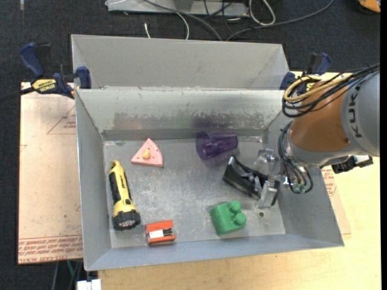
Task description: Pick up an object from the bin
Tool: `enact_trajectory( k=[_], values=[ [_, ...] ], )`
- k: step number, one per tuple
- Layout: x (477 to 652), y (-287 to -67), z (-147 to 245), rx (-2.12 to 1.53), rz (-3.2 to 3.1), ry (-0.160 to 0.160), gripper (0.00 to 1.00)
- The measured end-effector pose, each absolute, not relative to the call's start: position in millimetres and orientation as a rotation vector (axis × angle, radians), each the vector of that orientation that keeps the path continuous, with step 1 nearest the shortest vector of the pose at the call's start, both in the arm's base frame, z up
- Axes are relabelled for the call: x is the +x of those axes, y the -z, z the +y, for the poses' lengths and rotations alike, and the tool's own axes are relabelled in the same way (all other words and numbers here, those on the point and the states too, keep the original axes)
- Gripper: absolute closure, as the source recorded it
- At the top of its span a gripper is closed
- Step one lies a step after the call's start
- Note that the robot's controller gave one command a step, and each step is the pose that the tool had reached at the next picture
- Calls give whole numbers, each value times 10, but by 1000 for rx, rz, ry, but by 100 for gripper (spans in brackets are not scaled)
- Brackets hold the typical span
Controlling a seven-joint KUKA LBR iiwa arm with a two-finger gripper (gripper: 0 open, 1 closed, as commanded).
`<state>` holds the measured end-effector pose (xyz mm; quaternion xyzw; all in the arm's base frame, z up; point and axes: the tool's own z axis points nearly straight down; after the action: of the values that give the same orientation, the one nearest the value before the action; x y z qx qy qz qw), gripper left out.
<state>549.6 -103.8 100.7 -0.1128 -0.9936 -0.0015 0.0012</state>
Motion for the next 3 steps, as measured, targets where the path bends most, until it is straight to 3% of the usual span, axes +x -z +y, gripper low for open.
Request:
enact_trajectory(
  k=[1, 2, 3],
  values=[
    [5585, -683, -1033, -413, -3124, 8, 0],
    [5652, -711, -978, -523, -3103, 6, 100],
    [5652, -711, -979, -523, -3102, 6, 100]
  ],
)
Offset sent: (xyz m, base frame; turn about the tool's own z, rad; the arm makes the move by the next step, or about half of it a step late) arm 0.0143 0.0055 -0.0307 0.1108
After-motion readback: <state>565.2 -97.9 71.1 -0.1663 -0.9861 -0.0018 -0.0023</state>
